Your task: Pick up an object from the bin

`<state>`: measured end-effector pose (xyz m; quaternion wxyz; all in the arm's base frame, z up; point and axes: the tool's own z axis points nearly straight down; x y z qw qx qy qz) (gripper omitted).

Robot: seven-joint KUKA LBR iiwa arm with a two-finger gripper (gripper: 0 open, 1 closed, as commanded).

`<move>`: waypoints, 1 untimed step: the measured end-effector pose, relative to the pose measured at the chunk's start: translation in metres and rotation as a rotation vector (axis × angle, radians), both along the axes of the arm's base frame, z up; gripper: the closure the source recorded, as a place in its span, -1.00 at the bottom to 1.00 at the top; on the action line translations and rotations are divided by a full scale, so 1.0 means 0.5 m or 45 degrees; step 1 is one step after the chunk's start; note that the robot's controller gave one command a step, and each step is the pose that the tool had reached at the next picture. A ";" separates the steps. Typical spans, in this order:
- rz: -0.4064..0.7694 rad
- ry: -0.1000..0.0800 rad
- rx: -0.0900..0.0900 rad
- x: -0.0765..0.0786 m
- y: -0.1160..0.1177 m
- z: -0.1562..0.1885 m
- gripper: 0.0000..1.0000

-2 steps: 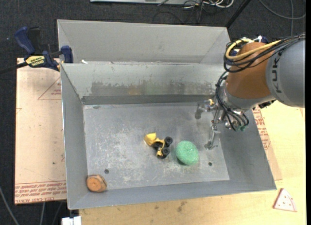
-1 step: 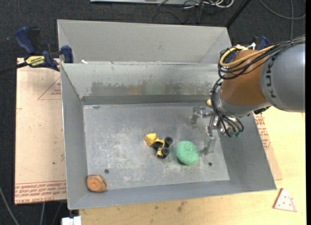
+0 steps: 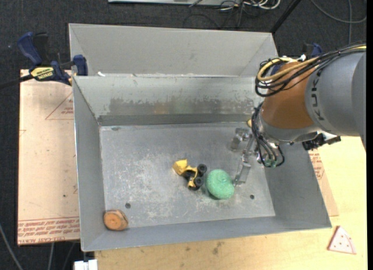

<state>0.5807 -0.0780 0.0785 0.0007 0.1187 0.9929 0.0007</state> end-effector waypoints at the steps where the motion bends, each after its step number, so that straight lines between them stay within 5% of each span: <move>1: 0.188 0.000 -0.001 -0.083 0.050 -0.002 -1.00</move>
Offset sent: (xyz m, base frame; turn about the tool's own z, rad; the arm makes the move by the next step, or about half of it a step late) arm -0.0698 0.0435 -0.0085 -0.1871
